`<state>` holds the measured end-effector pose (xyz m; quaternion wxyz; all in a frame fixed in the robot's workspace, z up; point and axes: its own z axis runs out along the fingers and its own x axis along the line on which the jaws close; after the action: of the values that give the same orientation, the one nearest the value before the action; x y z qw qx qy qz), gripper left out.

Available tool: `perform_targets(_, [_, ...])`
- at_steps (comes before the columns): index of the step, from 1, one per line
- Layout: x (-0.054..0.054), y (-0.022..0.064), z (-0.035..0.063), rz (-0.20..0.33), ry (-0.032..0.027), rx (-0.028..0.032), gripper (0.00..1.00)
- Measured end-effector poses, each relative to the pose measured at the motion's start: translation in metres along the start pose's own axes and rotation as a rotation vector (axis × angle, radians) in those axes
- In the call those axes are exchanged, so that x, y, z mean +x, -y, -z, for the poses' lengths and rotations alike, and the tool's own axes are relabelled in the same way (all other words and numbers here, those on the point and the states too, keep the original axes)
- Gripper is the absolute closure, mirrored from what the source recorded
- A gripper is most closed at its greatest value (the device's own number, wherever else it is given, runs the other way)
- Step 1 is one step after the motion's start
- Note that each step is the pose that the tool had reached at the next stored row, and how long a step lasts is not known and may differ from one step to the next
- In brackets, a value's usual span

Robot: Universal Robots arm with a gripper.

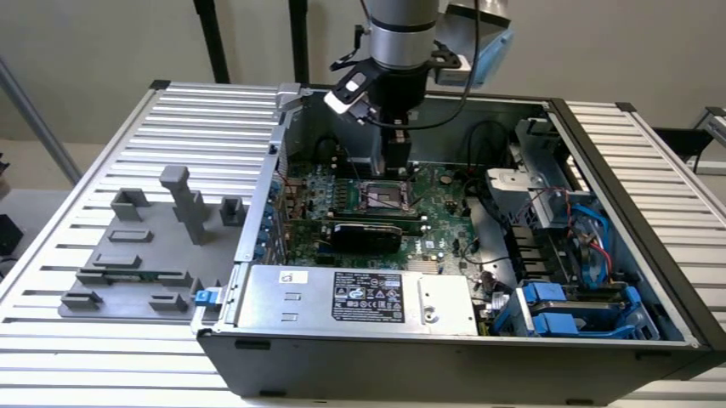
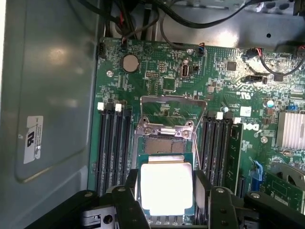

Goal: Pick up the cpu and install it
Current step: 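Place the cpu into insertion slot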

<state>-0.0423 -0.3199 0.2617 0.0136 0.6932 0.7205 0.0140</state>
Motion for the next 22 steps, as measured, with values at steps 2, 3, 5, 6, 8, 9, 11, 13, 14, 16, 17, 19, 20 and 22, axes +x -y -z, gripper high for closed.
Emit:
perform_targets(2, [0.000,0.0007,-0.0037,-0.019,0.0014,-0.0001,0.45])
perform_targets(3, [0.000,0.0014,-0.0055,-0.025,0.0019,0.0000,0.45])
perform_targets(5, [0.000,0.0034,-0.0090,-0.034,0.0025,0.0000,0.45])
perform_targets(6, [0.000,0.0046,-0.0107,-0.037,0.0027,0.0000,0.45])
perform_targets(8, [-0.001,0.0057,-0.0144,-0.041,0.0030,-0.0001,0.45])
perform_targets(9, [-0.001,0.0058,-0.0162,-0.043,0.0031,0.0000,0.45])
perform_targets(11, [-0.001,0.0061,-0.0198,-0.048,0.0032,-0.0005,0.45])
perform_targets(13, [-0.002,0.0058,-0.0235,-0.055,0.0035,-0.0006,0.45])
perform_targets(14, [-0.002,0.0055,-0.0253,-0.061,0.0036,-0.0007,0.45])
perform_targets(16, [-0.002,0.0045,-0.0285,-0.072,0.0041,-0.0006,0.45])
perform_targets(17, [-0.002,0.0041,-0.0301,-0.076,0.0044,-0.0006,0.45])
perform_targets(19, [-0.002,0.0040,-0.0338,-0.085,0.0046,-0.0009,0.45])
perform_targets(20, [-0.002,0.0041,-0.0357,-0.088,0.0046,-0.0011,0.45])
perform_targets(22, [-0.002,0.0042,-0.0393,-0.093,0.0049,-0.0013,0.45])
